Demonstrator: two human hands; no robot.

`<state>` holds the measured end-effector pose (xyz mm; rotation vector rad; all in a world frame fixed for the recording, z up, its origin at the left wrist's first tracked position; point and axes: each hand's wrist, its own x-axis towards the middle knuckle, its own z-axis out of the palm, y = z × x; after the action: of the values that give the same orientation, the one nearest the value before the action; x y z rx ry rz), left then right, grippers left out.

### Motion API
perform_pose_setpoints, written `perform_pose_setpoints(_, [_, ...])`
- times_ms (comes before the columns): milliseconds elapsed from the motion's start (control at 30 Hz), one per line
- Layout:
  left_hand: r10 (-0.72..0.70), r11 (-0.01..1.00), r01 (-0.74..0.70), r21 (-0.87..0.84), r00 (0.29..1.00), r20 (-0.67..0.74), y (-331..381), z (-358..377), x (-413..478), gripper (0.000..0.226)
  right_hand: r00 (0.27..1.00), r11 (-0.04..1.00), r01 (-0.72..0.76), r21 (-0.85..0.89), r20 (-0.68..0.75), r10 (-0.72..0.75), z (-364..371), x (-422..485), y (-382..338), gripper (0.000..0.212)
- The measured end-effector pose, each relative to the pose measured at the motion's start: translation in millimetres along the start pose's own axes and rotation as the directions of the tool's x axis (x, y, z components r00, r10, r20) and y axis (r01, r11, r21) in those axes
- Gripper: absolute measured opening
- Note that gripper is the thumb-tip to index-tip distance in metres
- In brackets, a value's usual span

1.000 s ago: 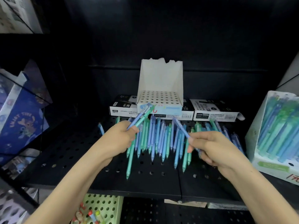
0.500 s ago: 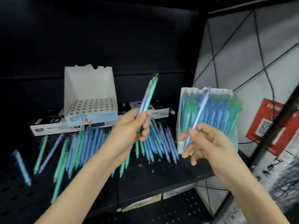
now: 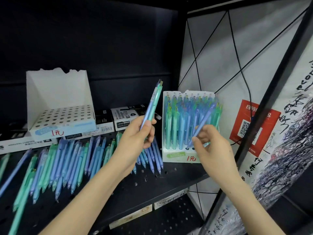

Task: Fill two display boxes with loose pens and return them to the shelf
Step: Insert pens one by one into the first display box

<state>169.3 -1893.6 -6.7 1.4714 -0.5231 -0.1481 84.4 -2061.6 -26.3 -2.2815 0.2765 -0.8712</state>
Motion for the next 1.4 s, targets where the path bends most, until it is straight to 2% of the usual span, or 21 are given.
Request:
perform_pose_setpoints(133, [-0.008,1.000,0.008,-0.001,1.000,-0.007,-4,-2,-2,0.020,0.995,0.979,0.035,-0.202,0.099,-0.016,6,1,0,0.012])
perform_pose_setpoints(300, [-0.012,1.000,0.012,0.001,1.000,-0.005,-8,-2,-4,0.020,0.994,0.981,-0.011,-0.193,0.106,0.032,8,3,3,0.007])
perform_pose_setpoints(433, [-0.003,1.000,0.003,-0.004,1.000,-0.005,-9,-3,-4,0.021,0.999,0.998,0.003,-0.055,-0.034,-0.005,7,4,-2,0.008])
perform_pose_setpoints(500, [0.001,1.000,-0.001,-0.011,1.000,-0.002,-10,-4,-3,0.021,0.995,0.994,0.047,-0.098,-0.084,-0.055,9,5,-3,0.008])
perform_pose_setpoints(667, [0.017,0.999,-0.012,-0.048,0.995,0.097,-10,-5,-5,0.021,0.994,0.976,0.071,-0.205,-0.068,-0.086,10,8,-2,0.011])
perform_pose_setpoints(700, [0.021,0.998,-0.014,-0.060,0.992,0.123,-10,-5,-6,0.021,0.991,0.971,0.076,-0.225,-0.093,-0.099,9,7,-3,0.008])
perform_pose_setpoints(767, [0.024,0.996,-0.008,-0.087,0.984,0.175,-7,-5,-8,0.023,0.968,0.971,0.087,-0.223,-0.210,-0.135,4,5,-10,0.022])
perform_pose_setpoints(833, [0.031,0.994,-0.006,-0.112,0.974,0.226,-4,-4,-10,0.027,0.927,0.977,0.158,-0.147,-0.319,-0.198,-1,3,-25,0.032])
perform_pose_setpoints(867, [0.039,0.993,-0.010,-0.115,0.967,0.252,-2,-4,-10,0.028,0.932,0.983,0.179,-0.042,-0.313,-0.183,-3,3,-34,0.035])
perform_pose_setpoints(933, [0.057,0.995,-0.030,-0.096,0.951,0.303,-1,-3,-12,0.026,0.979,0.967,0.123,0.222,-0.186,-0.082,-3,7,-52,0.042])
perform_pose_setpoints(1000, [0.070,0.997,-0.050,-0.067,0.939,0.337,-1,-2,-13,0.024,0.995,0.954,0.072,0.291,-0.093,-0.047,0,11,-63,0.045])
perform_pose_setpoints(1100, [0.061,0.998,-0.048,-0.046,0.937,0.344,-2,1,-14,0.023,0.996,0.950,0.080,0.302,-0.060,-0.065,3,14,-67,0.023])
perform_pose_setpoints(1200, [0.073,0.997,-0.059,-0.050,0.935,0.347,-2,2,-14,0.019,1.000,0.899,-0.009,0.438,0.015,0.003,-3,13,-64,0.014])
perform_pose_setpoints(1300, [0.067,0.998,-0.063,-0.024,0.963,0.262,-5,0,-12,0.018,0.993,0.832,-0.026,0.555,-0.082,0.086,-25,10,-60,0.014])
perform_pose_setpoints(1400, [0.058,0.998,-0.059,0.002,0.994,0.090,-8,-4,-8,0.020,0.956,0.920,0.045,0.390,-0.284,0.073,-47,12,-46,0.016])
